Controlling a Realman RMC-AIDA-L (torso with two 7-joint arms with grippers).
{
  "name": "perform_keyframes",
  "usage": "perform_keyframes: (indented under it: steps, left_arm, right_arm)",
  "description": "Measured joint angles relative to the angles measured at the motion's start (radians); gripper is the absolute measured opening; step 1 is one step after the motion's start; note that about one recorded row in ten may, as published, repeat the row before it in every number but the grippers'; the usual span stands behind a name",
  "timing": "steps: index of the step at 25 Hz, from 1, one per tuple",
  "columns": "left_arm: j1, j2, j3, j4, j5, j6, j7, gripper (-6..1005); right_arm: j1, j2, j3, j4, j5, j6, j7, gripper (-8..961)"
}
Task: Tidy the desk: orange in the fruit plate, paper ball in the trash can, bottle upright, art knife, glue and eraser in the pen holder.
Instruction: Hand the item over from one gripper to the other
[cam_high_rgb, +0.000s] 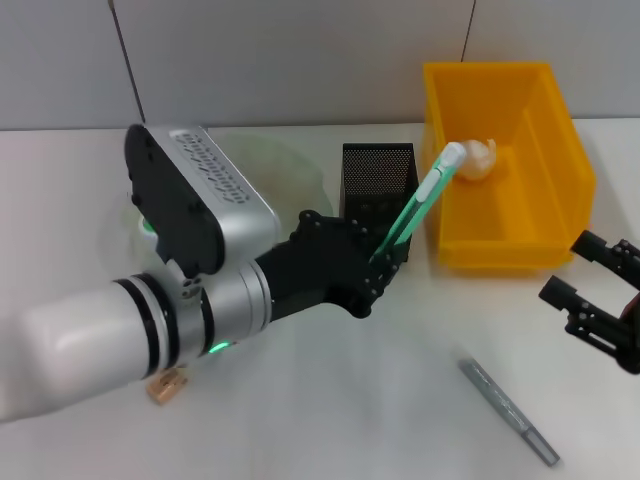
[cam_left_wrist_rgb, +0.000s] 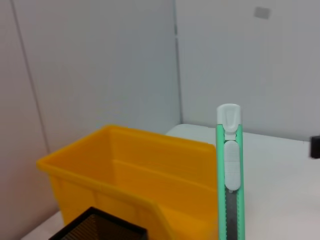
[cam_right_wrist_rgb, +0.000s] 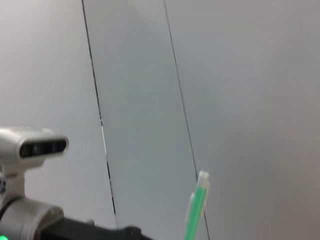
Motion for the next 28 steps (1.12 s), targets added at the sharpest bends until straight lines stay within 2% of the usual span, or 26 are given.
perform_keyframes:
  steps: [2, 5, 18, 28]
  left_arm:
    - [0.0, 0.0, 0.015, -0.004, 0.0, -0.026, -0.001, 226]
    - [0.005, -0.002, 0.092, -0.01, 0.003, -0.139, -0.002, 228]
    - [0.023, -0.003, 0.185, -0.007, -0.001, -0.276, -0.008, 236]
    - [0.037, -0.002, 0.259, 0.01, 0.005, -0.383, 0.005, 242]
  right_arm:
    - [0.008, 0.002, 0.019, 0.002, 0.001, -0.01, 0.013, 757]
    - [0.027, 0.008, 0.048, 0.002, 0.001, -0.024, 0.029, 756]
    - [0.141, 0.018, 0.068, -0.015, 0.007, -0.003, 0.063, 755]
    - [0.196, 0.021, 0.071, -0.075, 0.044, 0.029, 0.058, 755]
